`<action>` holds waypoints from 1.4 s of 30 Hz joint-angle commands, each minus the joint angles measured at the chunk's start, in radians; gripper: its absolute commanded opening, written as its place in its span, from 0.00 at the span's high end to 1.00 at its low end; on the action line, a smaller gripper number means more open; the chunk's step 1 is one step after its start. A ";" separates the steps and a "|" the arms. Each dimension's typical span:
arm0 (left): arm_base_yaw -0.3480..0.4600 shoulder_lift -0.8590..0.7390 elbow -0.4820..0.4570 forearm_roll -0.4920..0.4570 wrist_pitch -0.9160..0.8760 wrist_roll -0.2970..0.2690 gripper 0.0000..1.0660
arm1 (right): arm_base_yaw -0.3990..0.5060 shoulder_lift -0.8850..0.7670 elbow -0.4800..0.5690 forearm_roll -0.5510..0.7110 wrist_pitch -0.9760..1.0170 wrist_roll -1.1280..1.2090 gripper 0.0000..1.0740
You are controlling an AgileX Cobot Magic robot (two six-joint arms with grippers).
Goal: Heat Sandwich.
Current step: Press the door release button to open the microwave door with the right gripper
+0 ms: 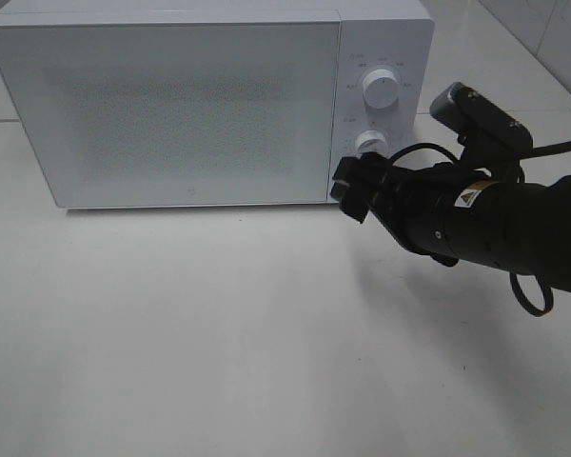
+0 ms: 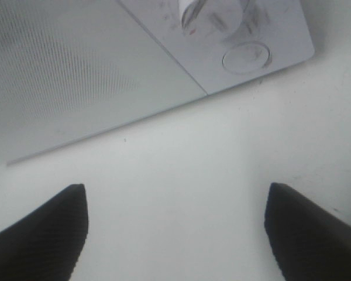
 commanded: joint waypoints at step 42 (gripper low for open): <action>0.002 -0.017 0.000 -0.009 -0.005 -0.002 0.09 | -0.105 -0.508 -0.259 -0.558 1.406 -0.254 0.29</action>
